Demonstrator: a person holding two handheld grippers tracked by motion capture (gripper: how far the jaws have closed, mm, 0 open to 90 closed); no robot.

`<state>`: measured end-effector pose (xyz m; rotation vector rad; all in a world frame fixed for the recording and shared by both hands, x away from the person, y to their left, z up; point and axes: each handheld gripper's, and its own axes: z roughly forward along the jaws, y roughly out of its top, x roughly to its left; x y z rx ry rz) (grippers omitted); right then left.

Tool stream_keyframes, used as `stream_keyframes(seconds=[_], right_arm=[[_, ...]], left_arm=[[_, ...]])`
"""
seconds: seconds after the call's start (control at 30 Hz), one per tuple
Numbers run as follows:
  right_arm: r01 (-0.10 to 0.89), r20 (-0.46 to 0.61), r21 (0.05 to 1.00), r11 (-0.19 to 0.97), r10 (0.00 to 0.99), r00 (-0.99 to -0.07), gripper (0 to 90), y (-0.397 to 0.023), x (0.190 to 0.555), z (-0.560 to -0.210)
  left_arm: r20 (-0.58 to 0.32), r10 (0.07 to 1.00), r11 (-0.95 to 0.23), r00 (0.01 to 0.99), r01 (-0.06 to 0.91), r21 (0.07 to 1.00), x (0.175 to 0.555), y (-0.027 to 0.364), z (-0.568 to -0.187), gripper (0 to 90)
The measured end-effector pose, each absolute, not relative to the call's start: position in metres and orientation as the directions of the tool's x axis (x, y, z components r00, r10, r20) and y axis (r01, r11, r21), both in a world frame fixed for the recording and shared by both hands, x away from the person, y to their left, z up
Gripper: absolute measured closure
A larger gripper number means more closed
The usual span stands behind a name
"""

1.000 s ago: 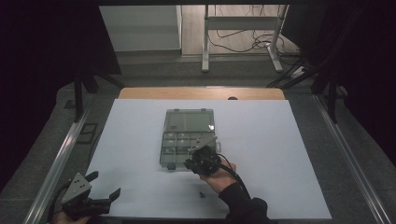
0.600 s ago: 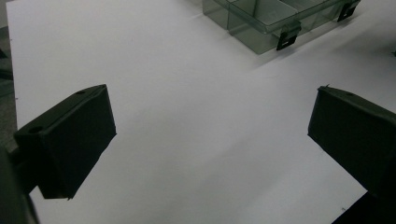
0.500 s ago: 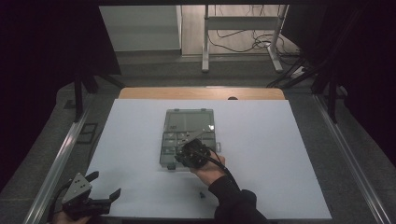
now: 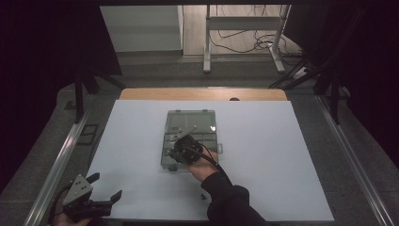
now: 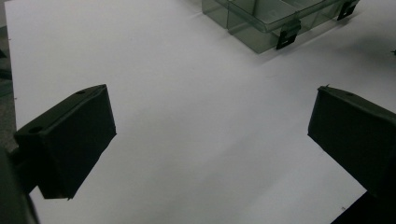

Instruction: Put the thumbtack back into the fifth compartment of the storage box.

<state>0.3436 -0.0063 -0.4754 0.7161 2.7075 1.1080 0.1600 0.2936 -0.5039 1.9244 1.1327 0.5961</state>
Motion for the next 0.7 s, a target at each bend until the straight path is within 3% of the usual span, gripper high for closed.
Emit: stream_keyframes(seconds=[0.4, 0.7], right_arm=[[0.372, 0.042, 0.67, 0.643, 0.467, -0.883, 81.5, 0.017, 0.35, -0.486], [0.369, 0.021, 0.658, 0.656, 0.474, -0.88, 67.6, 0.012, 0.348, -0.482]], left_arm=[[-0.001, 0.873, -0.274, 0.487, 0.493, 0.826, 0.16, 0.294, -0.504, 1.2], [0.002, 0.874, -0.277, 0.487, 0.493, 0.825, 0.16, 0.293, -0.504, 1.2]])
